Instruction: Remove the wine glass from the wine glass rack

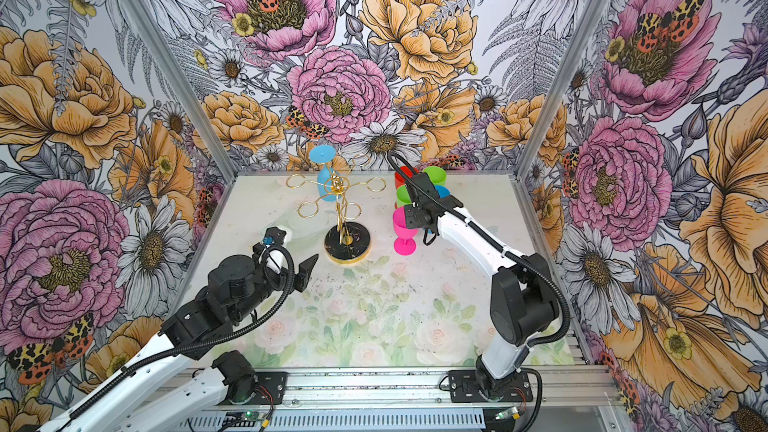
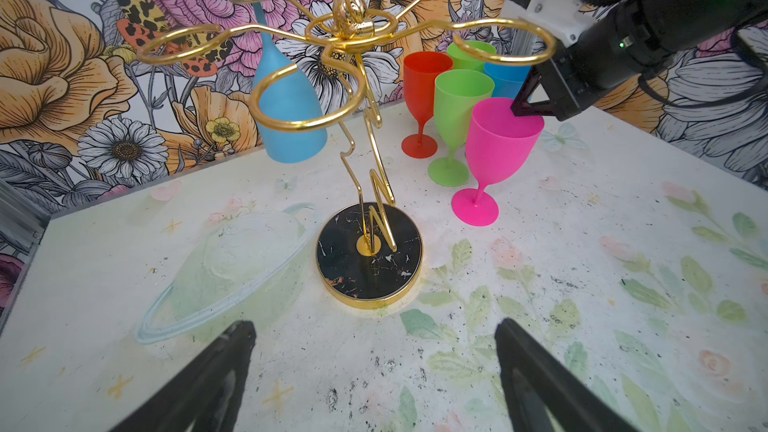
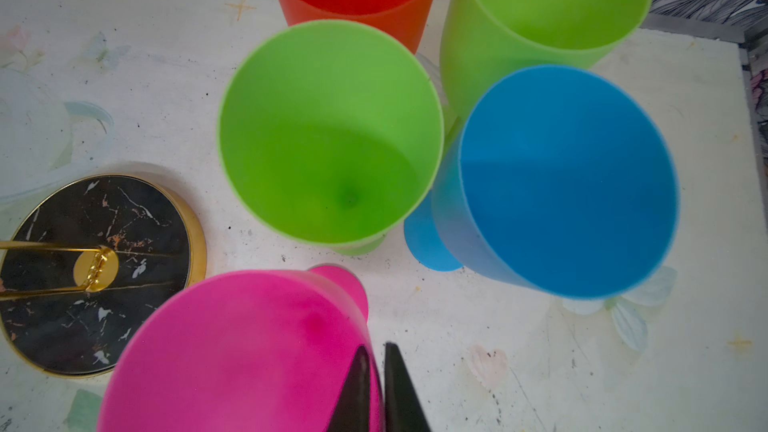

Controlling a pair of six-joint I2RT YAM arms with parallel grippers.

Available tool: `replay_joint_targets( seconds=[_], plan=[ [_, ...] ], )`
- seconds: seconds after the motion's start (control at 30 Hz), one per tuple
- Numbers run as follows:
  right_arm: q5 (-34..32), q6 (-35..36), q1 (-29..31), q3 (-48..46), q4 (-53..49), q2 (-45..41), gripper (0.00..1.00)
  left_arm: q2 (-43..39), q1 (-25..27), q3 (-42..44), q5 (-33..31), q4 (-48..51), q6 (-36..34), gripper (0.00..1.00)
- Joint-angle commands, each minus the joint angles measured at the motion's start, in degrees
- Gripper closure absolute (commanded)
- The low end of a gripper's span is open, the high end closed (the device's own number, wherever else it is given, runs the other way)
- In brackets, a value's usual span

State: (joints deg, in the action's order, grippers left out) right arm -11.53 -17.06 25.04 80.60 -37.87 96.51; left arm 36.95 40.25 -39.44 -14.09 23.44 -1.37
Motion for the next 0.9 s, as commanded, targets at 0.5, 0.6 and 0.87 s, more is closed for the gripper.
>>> replay_joint_targets(
  seconds=[0.5,0.6,0.87],
  plan=[
    [6.8,-0.8,-0.6,0.8,-0.1,-9.7,0.45,-0.7,-2.9,-1.4,1.7,0.9,0.7,0.07],
    [8.3,-0.4,-0.9,0.2,-0.1,-11.8,0.38,-1.6,-5.6,-1.7,5.7,2.0,1.3,0.07],
    [11.0,0.1,-1.6,-2.1,0.1,-16.4,0.33,-4.7,-18.9,-2.2,17.0,4.6,5.1,0.06]
  ],
)
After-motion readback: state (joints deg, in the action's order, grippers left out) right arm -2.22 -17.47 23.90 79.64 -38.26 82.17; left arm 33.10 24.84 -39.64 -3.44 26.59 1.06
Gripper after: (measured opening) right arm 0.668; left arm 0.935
